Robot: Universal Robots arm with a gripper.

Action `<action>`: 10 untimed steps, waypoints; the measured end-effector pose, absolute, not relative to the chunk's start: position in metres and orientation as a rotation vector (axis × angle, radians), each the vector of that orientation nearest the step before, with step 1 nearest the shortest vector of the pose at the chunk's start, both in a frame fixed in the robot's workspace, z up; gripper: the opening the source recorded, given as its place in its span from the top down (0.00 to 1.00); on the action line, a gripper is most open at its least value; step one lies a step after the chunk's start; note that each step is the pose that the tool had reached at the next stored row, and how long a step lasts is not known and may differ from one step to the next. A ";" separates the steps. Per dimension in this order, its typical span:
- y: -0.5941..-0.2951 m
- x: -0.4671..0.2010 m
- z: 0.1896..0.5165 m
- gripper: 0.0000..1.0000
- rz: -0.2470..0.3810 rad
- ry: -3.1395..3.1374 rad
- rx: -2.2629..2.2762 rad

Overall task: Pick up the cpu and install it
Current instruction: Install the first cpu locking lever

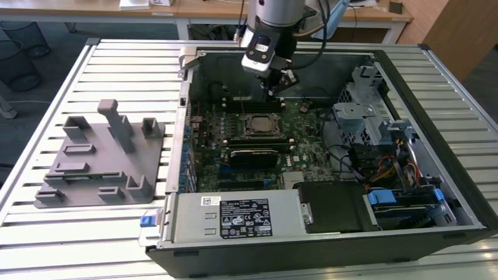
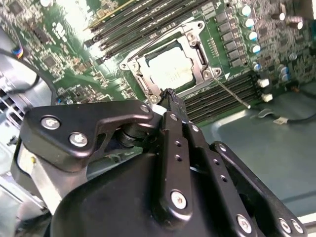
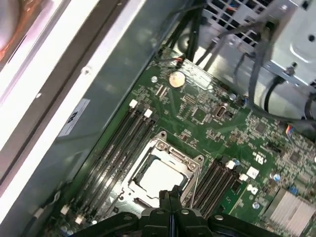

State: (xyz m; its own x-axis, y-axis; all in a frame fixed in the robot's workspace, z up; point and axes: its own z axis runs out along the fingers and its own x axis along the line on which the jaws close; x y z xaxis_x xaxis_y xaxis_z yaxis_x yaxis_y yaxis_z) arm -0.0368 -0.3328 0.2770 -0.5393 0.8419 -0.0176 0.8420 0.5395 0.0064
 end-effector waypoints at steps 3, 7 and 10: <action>-0.333 -0.037 0.276 0.89 -0.004 2.779 1.424; -0.333 -0.037 0.276 0.89 -0.003 2.830 1.321; -0.333 -0.037 0.275 0.89 -0.002 2.864 1.244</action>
State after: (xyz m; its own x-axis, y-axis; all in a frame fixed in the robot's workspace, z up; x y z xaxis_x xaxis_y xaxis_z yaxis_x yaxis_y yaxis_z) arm -0.0368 -0.3328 0.2754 -0.6823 0.7309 -0.0179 0.7309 0.6825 0.0062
